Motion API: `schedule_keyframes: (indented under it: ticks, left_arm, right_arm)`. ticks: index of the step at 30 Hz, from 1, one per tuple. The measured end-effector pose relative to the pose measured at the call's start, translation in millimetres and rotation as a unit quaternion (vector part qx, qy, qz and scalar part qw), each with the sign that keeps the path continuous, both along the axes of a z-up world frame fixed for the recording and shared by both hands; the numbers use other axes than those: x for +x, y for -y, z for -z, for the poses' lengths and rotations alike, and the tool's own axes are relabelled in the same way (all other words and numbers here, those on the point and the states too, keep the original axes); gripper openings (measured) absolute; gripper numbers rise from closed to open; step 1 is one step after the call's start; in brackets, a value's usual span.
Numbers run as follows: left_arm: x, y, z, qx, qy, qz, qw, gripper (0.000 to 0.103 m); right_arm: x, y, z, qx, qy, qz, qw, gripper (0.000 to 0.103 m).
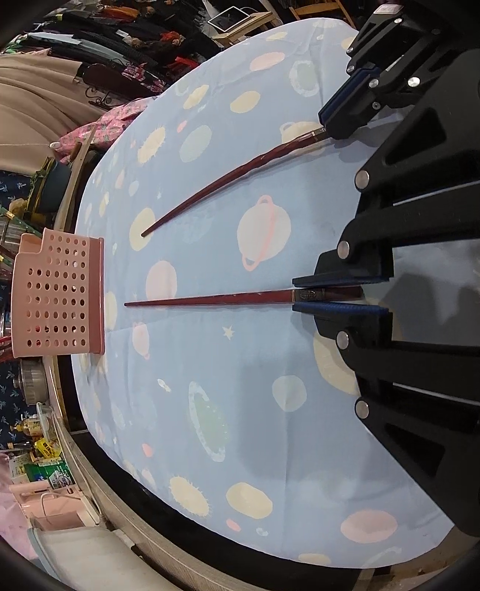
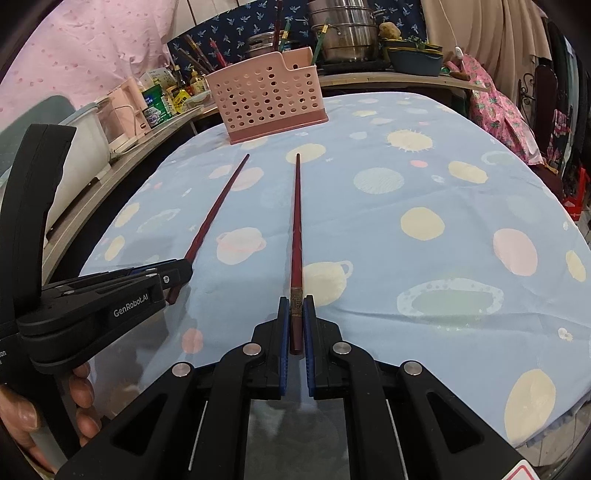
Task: Organize utensils
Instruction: 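Grasp a dark red chopstick with the right tool while the left tool grasps the other, then lift both held chopsticks and carry them over the pink basket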
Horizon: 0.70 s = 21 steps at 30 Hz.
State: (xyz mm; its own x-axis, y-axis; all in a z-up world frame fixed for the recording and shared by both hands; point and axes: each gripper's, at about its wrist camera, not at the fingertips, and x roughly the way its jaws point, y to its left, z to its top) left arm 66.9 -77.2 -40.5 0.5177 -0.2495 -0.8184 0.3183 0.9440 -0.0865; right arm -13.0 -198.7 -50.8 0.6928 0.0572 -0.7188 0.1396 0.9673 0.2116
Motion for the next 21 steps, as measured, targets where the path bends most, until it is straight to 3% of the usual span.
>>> schedule_keyframes:
  ticks: [8, 21]
  left_arm:
    - [-8.5, -12.2, -32.3, -0.026, 0.024, -0.003, 0.9994, 0.007]
    - [-6.9, -30.8, -106.8, -0.064, 0.089, -0.009, 0.9939, 0.007]
  right_arm:
    - [-6.9, 2.1, -32.2, 0.001, 0.036, 0.002, 0.999, 0.007]
    - [-1.4, 17.7, -115.4, 0.003, 0.127, 0.013, 0.992, 0.007]
